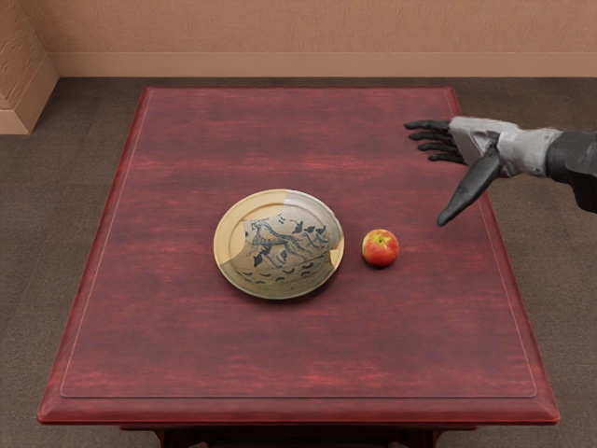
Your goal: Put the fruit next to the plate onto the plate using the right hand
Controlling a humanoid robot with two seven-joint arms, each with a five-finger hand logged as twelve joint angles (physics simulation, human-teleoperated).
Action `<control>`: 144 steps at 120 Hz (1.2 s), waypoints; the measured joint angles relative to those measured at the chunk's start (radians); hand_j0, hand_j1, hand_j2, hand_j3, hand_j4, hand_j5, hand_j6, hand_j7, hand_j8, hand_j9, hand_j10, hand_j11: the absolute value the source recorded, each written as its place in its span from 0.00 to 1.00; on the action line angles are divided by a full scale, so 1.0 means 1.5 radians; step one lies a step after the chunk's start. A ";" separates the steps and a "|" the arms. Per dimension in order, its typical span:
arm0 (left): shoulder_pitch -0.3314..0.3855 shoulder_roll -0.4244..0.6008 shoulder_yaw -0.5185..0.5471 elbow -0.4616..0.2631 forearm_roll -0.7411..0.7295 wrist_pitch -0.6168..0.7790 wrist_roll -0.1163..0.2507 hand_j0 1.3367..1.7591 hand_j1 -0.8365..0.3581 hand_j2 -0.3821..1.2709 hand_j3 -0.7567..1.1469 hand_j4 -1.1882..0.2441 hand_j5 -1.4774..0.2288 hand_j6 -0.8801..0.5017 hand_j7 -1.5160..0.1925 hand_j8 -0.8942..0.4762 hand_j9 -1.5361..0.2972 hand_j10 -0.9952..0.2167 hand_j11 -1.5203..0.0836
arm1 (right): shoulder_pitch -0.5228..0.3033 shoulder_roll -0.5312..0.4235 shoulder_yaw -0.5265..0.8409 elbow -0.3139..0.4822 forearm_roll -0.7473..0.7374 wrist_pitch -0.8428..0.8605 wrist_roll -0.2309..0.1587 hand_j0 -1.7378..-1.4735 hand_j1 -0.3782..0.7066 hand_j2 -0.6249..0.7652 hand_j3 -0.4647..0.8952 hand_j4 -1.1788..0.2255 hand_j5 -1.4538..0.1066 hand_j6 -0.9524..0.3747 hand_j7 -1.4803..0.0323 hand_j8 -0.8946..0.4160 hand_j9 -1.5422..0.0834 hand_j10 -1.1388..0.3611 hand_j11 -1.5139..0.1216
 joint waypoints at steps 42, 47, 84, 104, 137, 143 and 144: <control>0.000 0.000 0.000 0.000 0.000 0.000 0.000 0.76 0.76 0.26 0.40 0.67 0.69 0.47 0.71 0.48 0.67 0.63 0.76 | 0.006 0.035 -0.154 0.118 -0.130 -0.311 -0.067 0.30 0.08 0.44 0.34 0.81 0.89 0.68 0.94 0.65 0.91 0.73 0.89; 0.000 0.000 0.000 0.000 0.000 0.000 0.000 0.76 0.76 0.26 0.40 0.67 0.69 0.47 0.71 0.48 0.67 0.63 0.76 | 0.016 0.049 -0.184 0.124 -0.134 -0.351 -0.074 0.30 0.08 0.44 0.34 0.81 0.89 0.68 0.94 0.65 0.91 0.73 0.89; 0.000 0.000 0.000 0.000 0.000 0.000 0.000 0.76 0.76 0.26 0.40 0.67 0.69 0.47 0.71 0.48 0.67 0.63 0.76 | 0.068 0.131 -0.302 0.179 -0.156 -0.547 -0.201 0.30 0.08 0.44 0.34 0.81 0.89 0.68 0.94 0.65 0.91 0.73 0.89; 0.000 0.000 0.000 0.000 0.000 0.000 0.000 0.76 0.76 0.26 0.40 0.67 0.69 0.47 0.71 0.48 0.67 0.63 0.76 | 0.075 0.172 -0.309 0.188 -0.161 -0.567 -0.231 0.30 0.08 0.44 0.34 0.81 0.89 0.68 0.94 0.65 0.91 0.73 0.89; 0.000 0.000 0.000 0.000 0.000 0.000 0.000 0.76 0.76 0.26 0.40 0.67 0.69 0.47 0.71 0.48 0.67 0.63 0.76 | 0.100 0.207 -0.310 0.191 -0.160 -0.571 -0.239 0.30 0.08 0.44 0.34 0.81 0.89 0.68 0.94 0.65 0.91 0.73 0.89; 0.000 0.000 0.000 0.000 0.000 0.000 0.000 0.76 0.76 0.26 0.40 0.67 0.69 0.47 0.71 0.48 0.67 0.63 0.76 | 0.106 0.212 -0.310 0.191 -0.158 -0.571 -0.239 0.30 0.08 0.44 0.34 0.81 0.89 0.68 0.94 0.65 0.91 0.73 0.89; 0.000 0.000 0.000 0.000 0.000 0.000 0.000 0.76 0.76 0.26 0.40 0.67 0.69 0.47 0.71 0.48 0.67 0.63 0.76 | 0.107 0.213 -0.310 0.191 -0.158 -0.571 -0.239 0.30 0.08 0.44 0.34 0.81 0.89 0.68 0.94 0.65 0.91 0.73 0.89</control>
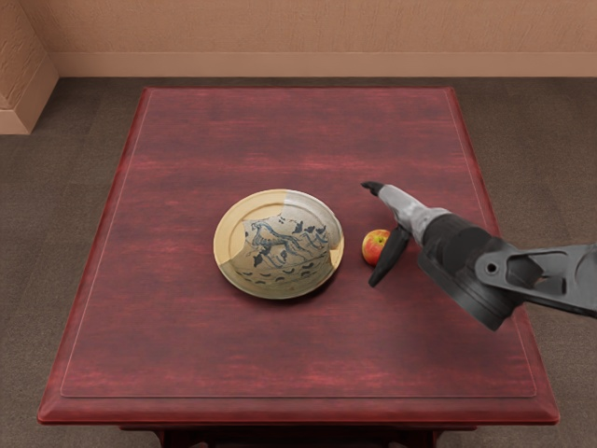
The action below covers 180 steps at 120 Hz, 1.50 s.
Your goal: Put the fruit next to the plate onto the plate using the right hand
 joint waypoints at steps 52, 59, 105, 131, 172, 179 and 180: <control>0.000 0.000 0.000 0.000 0.000 0.000 0.000 0.76 0.76 0.26 0.40 0.67 0.69 0.47 0.71 0.48 0.67 0.63 0.76 | 0.112 0.047 -0.130 -0.042 0.149 0.000 0.000 0.30 0.08 0.44 0.34 0.81 0.89 0.68 0.94 0.65 0.91 0.73 0.89; 0.000 0.000 0.000 0.000 0.000 0.000 0.000 0.76 0.76 0.26 0.40 0.67 0.69 0.47 0.71 0.48 0.67 0.63 0.76 | 0.124 0.055 -0.139 -0.047 0.160 0.000 0.000 0.30 0.08 0.44 0.34 0.81 0.89 0.68 0.94 0.65 0.91 0.73 0.89; 0.000 0.000 0.000 0.000 0.000 0.000 0.000 0.76 0.76 0.26 0.40 0.67 0.69 0.47 0.71 0.48 0.67 0.63 0.76 | 0.275 0.099 -0.248 -0.043 0.342 0.000 0.000 0.30 0.08 0.44 0.34 0.80 0.89 0.68 0.94 0.64 0.91 0.73 0.89; 0.000 0.000 0.000 0.000 0.000 0.000 0.000 0.76 0.76 0.26 0.40 0.67 0.69 0.47 0.71 0.48 0.67 0.63 0.76 | 0.310 0.146 -0.280 -0.045 0.401 0.000 0.000 0.30 0.08 0.44 0.34 0.80 0.89 0.68 0.94 0.64 0.91 0.73 0.89; 0.000 0.000 0.000 0.000 0.000 0.000 0.000 0.76 0.76 0.26 0.40 0.67 0.69 0.47 0.71 0.48 0.67 0.63 0.76 | 0.323 0.162 -0.332 -0.069 0.408 0.000 0.000 0.30 0.17 0.43 0.34 0.75 0.83 0.62 0.87 0.59 0.85 0.67 0.83; 0.000 0.000 0.000 0.000 0.000 0.000 0.000 0.76 0.76 0.26 0.40 0.67 0.69 0.47 0.71 0.48 0.67 0.63 0.76 | 0.323 0.171 -0.335 -0.077 0.409 0.000 0.000 0.30 0.19 0.43 0.34 0.74 0.81 0.61 0.85 0.57 0.83 0.66 0.81; 0.000 0.000 0.000 0.000 0.000 0.000 0.000 0.76 0.76 0.26 0.40 0.67 0.69 0.47 0.71 0.48 0.67 0.63 0.76 | 0.323 0.173 -0.335 -0.077 0.409 0.000 0.000 0.30 0.19 0.43 0.34 0.73 0.81 0.61 0.85 0.57 0.83 0.66 0.81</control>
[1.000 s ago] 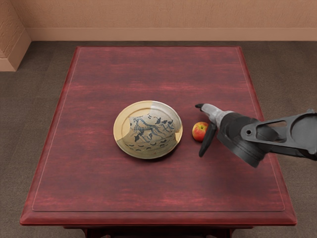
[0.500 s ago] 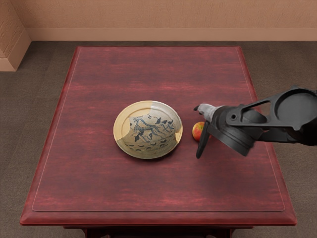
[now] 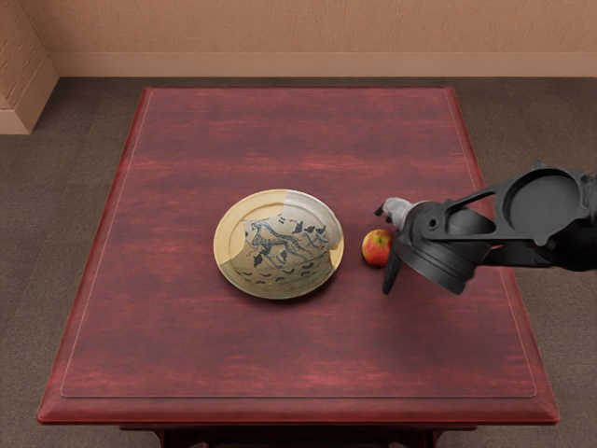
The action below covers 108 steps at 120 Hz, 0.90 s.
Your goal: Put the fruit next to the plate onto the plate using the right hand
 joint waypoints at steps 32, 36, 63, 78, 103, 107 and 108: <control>0.000 0.000 0.000 0.000 0.000 0.000 0.000 0.76 0.76 0.26 0.40 0.67 0.69 0.47 0.71 0.48 0.67 0.63 0.76 | 0.000 0.023 -0.003 -0.023 0.001 0.000 0.000 0.30 0.27 0.42 0.34 0.68 0.75 0.55 0.79 0.51 0.77 0.61 0.75; 0.000 0.000 0.000 0.000 0.000 0.000 0.000 0.76 0.76 0.26 0.40 0.67 0.69 0.47 0.71 0.48 0.67 0.63 0.76 | 0.000 0.025 -0.005 -0.025 0.000 0.000 0.000 0.30 0.28 0.42 0.34 0.67 0.74 0.54 0.78 0.51 0.76 0.60 0.74; 0.000 0.000 0.000 0.000 0.000 0.000 0.000 0.76 0.76 0.26 0.40 0.67 0.69 0.47 0.71 0.48 0.67 0.63 0.76 | -0.002 0.028 -0.017 -0.033 -0.004 0.000 0.000 0.30 0.39 0.40 0.34 0.61 0.66 0.47 0.70 0.43 0.69 0.54 0.67; 0.000 0.000 0.000 0.000 0.000 0.000 0.000 0.76 0.76 0.26 0.40 0.67 0.69 0.47 0.71 0.48 0.67 0.63 0.76 | -0.004 0.029 -0.018 -0.034 -0.004 0.000 0.000 0.30 0.45 0.39 0.34 0.57 0.61 0.43 0.65 0.39 0.64 0.50 0.62; 0.000 0.000 0.000 0.000 0.000 0.000 0.000 0.76 0.76 0.26 0.40 0.67 0.69 0.47 0.71 0.48 0.67 0.63 0.76 | -0.006 0.036 -0.018 -0.042 -0.004 0.000 0.000 0.30 0.52 0.41 0.34 0.51 0.54 0.38 0.58 0.33 0.58 0.45 0.56; 0.000 0.000 0.000 0.000 0.000 0.000 0.000 0.76 0.76 0.26 0.40 0.67 0.69 0.47 0.71 0.48 0.67 0.63 0.76 | -0.006 0.036 -0.018 -0.043 -0.004 0.000 0.000 0.30 0.54 0.42 0.34 0.50 0.53 0.39 0.57 0.32 0.56 0.44 0.54; 0.000 0.000 0.000 0.000 0.000 0.000 0.000 0.76 0.76 0.26 0.40 0.67 0.69 0.47 0.71 0.48 0.67 0.63 0.76 | -0.006 0.036 -0.018 -0.043 -0.004 0.000 0.000 0.30 0.54 0.42 0.34 0.50 0.53 0.39 0.56 0.32 0.56 0.44 0.54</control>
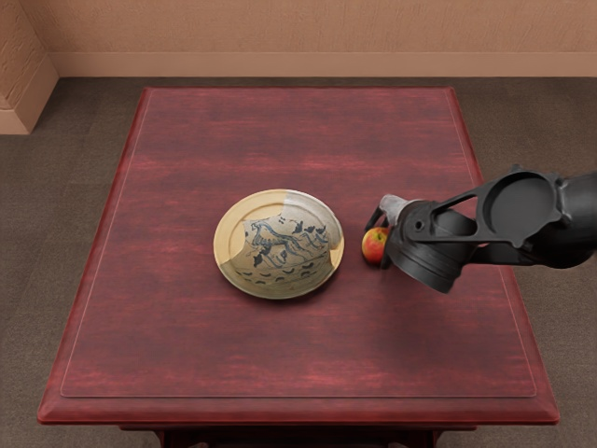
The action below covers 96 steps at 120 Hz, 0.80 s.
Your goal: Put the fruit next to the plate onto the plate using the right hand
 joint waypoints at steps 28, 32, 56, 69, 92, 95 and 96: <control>0.000 0.000 0.000 0.000 0.000 0.000 0.000 0.76 0.76 0.26 0.40 0.67 0.69 0.47 0.71 0.48 0.67 0.63 0.76 | -0.003 -0.001 0.001 -0.004 -0.001 0.001 0.000 0.31 0.58 0.55 0.34 0.44 0.42 0.42 0.46 0.36 0.46 0.36 0.44; 0.000 0.000 0.000 0.000 0.000 0.000 0.000 0.76 0.76 0.26 0.40 0.67 0.69 0.47 0.71 0.48 0.67 0.63 0.76 | -0.003 -0.001 0.001 -0.004 0.000 0.001 0.000 0.32 0.58 0.55 0.34 0.44 0.40 0.42 0.44 0.36 0.44 0.34 0.42; 0.000 0.000 0.000 0.000 0.000 0.000 0.000 0.76 0.76 0.26 0.40 0.67 0.69 0.47 0.71 0.48 0.67 0.63 0.76 | -0.002 -0.013 0.003 -0.003 0.003 0.002 0.000 0.33 0.56 0.65 0.34 0.43 0.29 0.42 0.34 0.36 0.34 0.27 0.32; 0.000 0.000 0.000 0.000 0.000 0.000 0.000 0.76 0.76 0.26 0.40 0.67 0.69 0.47 0.71 0.48 0.67 0.63 0.76 | 0.005 -0.032 0.005 0.000 0.004 0.002 -0.001 0.33 0.54 0.64 0.34 0.44 0.25 0.43 0.31 0.37 0.32 0.25 0.30; 0.000 0.000 0.000 0.000 0.000 0.000 0.000 0.76 0.76 0.26 0.40 0.67 0.69 0.47 0.71 0.48 0.67 0.63 0.76 | 0.054 -0.061 0.017 0.038 0.007 0.003 -0.002 0.33 0.53 0.63 0.34 0.46 0.21 0.44 0.29 0.37 0.29 0.23 0.27; 0.000 0.000 0.000 0.000 0.000 0.000 0.000 0.76 0.76 0.26 0.40 0.67 0.69 0.47 0.71 0.48 0.67 0.63 0.76 | 0.062 -0.063 0.022 0.044 0.008 0.003 -0.002 0.33 0.53 0.63 0.34 0.46 0.20 0.44 0.28 0.37 0.29 0.23 0.27; 0.000 0.000 0.000 0.000 0.000 0.000 0.000 0.76 0.76 0.26 0.40 0.67 0.69 0.47 0.71 0.48 0.67 0.63 0.76 | 0.064 -0.063 0.023 0.046 0.008 0.003 -0.002 0.33 0.53 0.62 0.34 0.46 0.20 0.44 0.28 0.37 0.28 0.23 0.27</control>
